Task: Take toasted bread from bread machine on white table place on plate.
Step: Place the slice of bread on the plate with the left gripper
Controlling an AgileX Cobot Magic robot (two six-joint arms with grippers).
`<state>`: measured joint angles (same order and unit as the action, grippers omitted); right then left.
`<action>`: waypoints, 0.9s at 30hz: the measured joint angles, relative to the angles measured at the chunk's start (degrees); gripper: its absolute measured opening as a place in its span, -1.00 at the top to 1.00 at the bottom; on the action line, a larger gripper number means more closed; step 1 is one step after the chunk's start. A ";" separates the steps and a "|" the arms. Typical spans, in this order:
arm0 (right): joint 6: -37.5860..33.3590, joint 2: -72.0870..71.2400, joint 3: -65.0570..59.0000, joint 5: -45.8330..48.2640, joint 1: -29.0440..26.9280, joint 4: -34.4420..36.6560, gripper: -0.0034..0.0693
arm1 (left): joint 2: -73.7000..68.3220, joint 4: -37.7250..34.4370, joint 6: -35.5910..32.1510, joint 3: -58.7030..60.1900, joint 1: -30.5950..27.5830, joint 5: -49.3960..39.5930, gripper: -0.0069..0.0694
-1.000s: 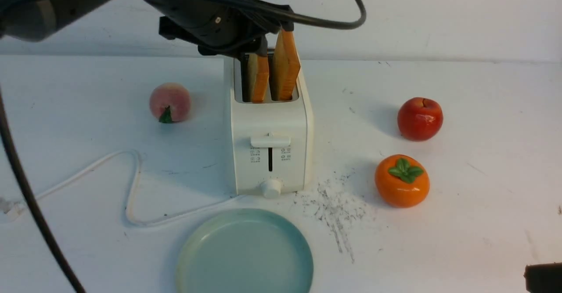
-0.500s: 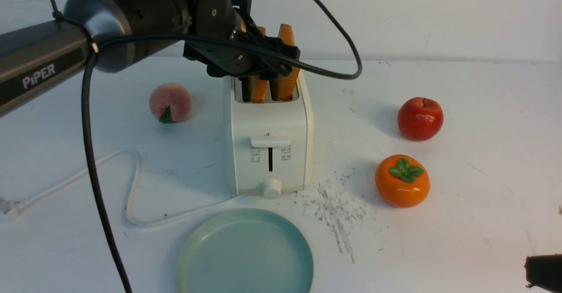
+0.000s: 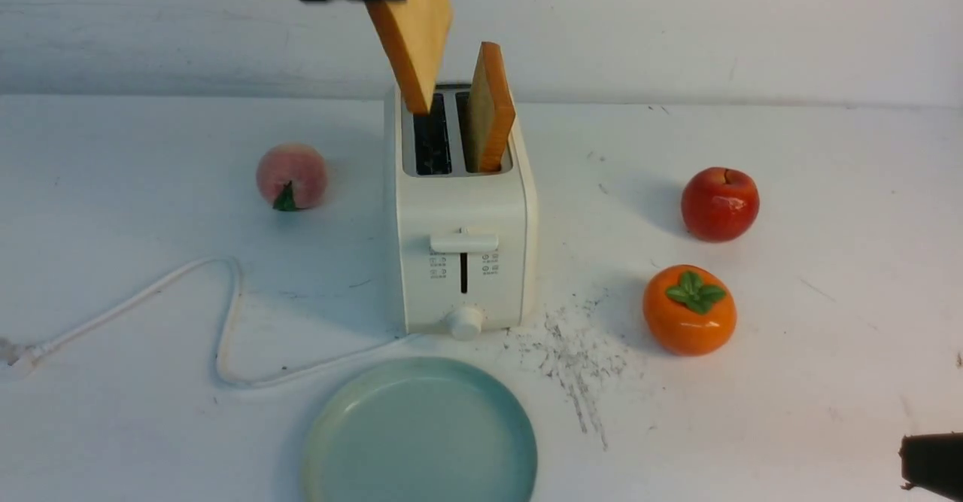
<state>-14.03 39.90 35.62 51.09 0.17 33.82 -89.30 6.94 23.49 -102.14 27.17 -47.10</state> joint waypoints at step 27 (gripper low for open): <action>0.00 0.07 0.00 0.23 0.00 0.50 0.25 | 6.96 -33.35 -39.97 39.07 0.00 -7.04 0.63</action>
<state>-14.03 39.97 35.62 51.32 0.17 34.32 -82.34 -26.41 -16.48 -63.08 27.17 -54.14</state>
